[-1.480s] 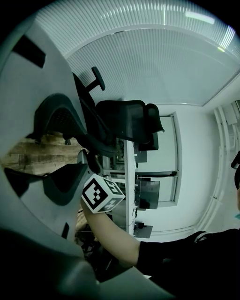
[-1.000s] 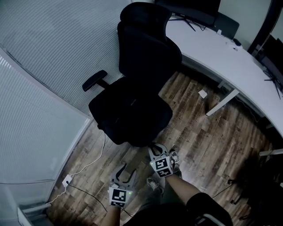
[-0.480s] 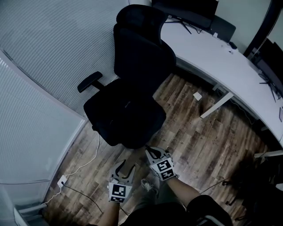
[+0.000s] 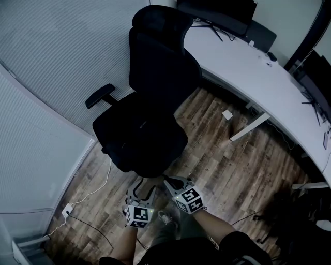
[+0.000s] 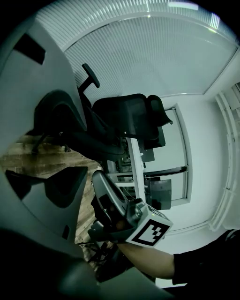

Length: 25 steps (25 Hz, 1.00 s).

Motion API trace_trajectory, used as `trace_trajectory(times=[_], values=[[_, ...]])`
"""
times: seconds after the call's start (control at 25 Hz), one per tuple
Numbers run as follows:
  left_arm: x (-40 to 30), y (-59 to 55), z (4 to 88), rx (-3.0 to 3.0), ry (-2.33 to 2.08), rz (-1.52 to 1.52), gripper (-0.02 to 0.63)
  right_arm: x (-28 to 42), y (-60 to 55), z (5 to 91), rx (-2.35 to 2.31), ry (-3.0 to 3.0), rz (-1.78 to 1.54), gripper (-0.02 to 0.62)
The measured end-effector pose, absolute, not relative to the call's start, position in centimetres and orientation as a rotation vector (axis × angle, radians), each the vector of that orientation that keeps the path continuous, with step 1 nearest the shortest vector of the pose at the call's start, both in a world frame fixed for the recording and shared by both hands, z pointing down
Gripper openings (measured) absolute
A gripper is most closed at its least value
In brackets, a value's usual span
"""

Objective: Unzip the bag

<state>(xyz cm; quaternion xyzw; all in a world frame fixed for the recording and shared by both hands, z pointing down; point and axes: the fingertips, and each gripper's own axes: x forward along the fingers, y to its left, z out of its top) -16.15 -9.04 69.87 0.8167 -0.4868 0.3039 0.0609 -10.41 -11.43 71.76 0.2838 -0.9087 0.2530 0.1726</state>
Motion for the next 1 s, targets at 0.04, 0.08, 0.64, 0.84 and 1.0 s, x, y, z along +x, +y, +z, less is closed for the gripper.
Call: trace_trajectory(times=[0.04,0.08,0.64,0.84,1.0], values=[[-15.8,-9.5,70.1,2.474,-1.479,0.932,0.229,-10.4,-11.5,71.7,0.787,-2.580,0.732,0.049],[-15.5,-10.0,70.2,2.478,-1.485,0.952,0.234,-10.3,-11.6,71.6,0.768,-2.583,0.747,0.049],[-13.1,-14.1,71.3,2.533,-1.521,1.292,0.203,-9.7,-13.4,69.5,0.548,-2.627,0.886,0.049],[-13.3,-15.1,69.9,2.504,-1.591,1.382,0.139,-9.8,-14.0,67.7,0.491,-2.645,0.897,0.049],[-13.8,-15.7,68.6,2.467,-1.611,1.391,0.093,-10.1,-14.9,66.3,0.462,-2.655,0.889,0.049]])
